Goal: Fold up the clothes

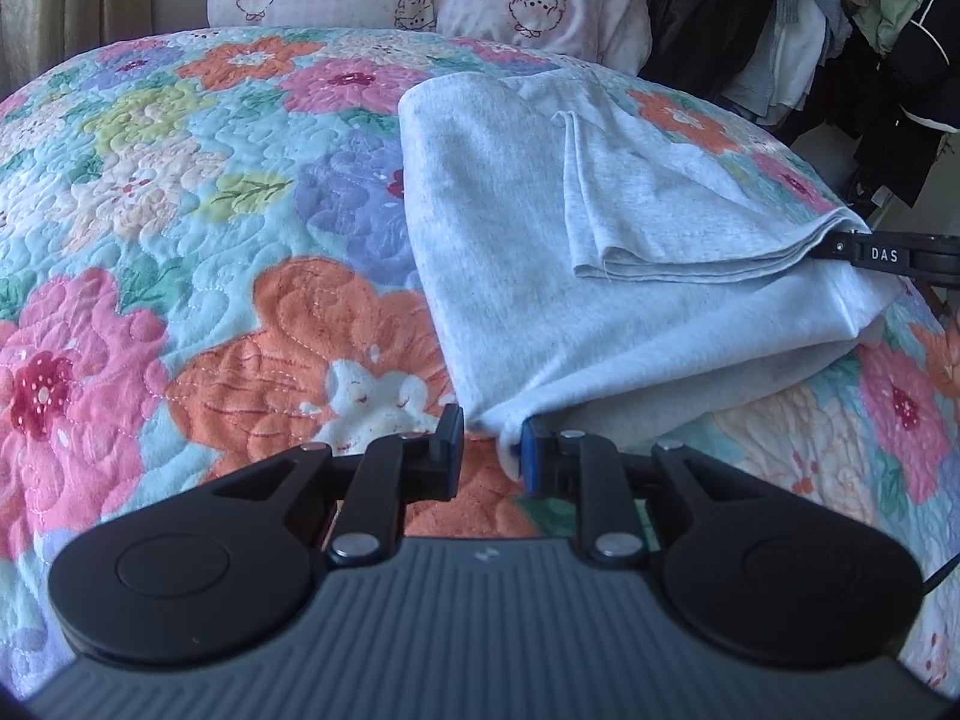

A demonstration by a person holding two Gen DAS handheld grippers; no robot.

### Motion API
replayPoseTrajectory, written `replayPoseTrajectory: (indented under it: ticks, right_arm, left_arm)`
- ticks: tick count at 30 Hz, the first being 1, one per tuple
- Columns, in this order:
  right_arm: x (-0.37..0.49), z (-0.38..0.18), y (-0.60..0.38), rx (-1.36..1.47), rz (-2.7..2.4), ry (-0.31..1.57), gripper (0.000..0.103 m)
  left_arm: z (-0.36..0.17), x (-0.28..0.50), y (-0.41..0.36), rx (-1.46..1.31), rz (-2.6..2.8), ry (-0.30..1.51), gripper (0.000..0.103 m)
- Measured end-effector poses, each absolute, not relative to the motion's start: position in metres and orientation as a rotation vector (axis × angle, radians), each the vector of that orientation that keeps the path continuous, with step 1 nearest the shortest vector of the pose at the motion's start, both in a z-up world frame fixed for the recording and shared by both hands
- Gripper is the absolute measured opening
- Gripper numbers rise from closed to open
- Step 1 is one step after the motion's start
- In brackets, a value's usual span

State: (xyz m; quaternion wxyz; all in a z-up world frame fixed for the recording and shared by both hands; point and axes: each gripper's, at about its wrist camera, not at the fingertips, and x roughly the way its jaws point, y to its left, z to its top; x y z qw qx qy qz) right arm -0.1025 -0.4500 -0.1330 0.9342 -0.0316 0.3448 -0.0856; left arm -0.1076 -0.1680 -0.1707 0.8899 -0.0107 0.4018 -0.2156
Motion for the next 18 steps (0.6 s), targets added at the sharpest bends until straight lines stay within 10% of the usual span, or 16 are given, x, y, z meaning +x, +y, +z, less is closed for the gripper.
replayPoseTrajectory:
  ticks: [18]
  right_arm:
    - [-0.109, -0.159, -0.496, 0.027, -0.278, 0.73, 0.02]
  left_arm:
    - [-0.178, -0.106, -0.176, -0.049, -0.431, 0.868, 0.02]
